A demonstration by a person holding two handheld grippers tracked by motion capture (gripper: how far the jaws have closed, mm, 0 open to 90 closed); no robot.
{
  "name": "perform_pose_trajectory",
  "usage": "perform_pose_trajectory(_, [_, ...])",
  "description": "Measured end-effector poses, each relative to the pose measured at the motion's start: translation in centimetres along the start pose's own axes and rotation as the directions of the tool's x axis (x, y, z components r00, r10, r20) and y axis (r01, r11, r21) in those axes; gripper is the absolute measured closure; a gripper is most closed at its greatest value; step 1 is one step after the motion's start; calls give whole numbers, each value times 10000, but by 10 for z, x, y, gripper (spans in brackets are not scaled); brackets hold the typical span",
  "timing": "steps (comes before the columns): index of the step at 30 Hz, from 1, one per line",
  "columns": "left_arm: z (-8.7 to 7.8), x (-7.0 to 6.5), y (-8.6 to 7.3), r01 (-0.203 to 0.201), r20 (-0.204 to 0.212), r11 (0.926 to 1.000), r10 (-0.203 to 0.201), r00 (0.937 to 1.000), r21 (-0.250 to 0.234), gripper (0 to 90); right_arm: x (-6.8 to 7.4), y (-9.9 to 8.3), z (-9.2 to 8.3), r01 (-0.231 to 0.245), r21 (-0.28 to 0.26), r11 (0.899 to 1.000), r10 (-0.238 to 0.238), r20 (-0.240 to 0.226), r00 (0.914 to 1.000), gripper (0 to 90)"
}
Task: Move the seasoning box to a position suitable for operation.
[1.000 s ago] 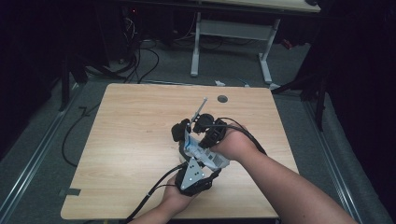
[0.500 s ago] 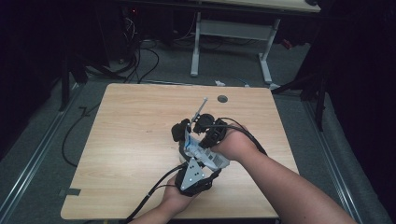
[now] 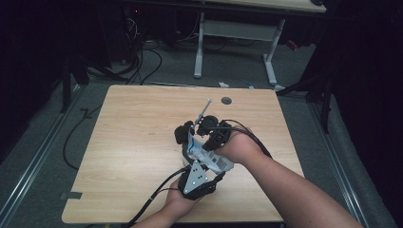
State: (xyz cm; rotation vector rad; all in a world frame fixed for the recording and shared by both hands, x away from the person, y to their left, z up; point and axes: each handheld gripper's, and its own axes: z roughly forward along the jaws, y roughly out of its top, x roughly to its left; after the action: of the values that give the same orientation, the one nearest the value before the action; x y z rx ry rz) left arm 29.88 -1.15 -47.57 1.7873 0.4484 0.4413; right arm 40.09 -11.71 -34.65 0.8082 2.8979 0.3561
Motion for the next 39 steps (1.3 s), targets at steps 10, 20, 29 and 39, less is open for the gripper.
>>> perform_pose_trajectory(10, [0, 0, 0, 29, 11, 10000, -29, 10000, -36, 565, 0, 0, 0, -28, -14, 10000, 28, -7, 10000, 886])
perform_pose_trajectory(20, [0, 0, 1, 43, 2, 10000, -43, 10000, -45, 565, 0, 1, 0, -22, 1, 10000, 22, -26, 10000, 886])
perform_pose_trajectory(29, [1, 0, 1, 109, 4, 9999, -109, 9999, -37, 565, -1, 2, 2, 47, 85, 10000, -47, -3, 10000, 886])
perform_pose_trajectory(39, [1, 0, 2, 133, -17, 9999, -133, 9999, -74, 565, 0, 3, 4, 66, 100, 9999, -66, -23, 10000, 886])
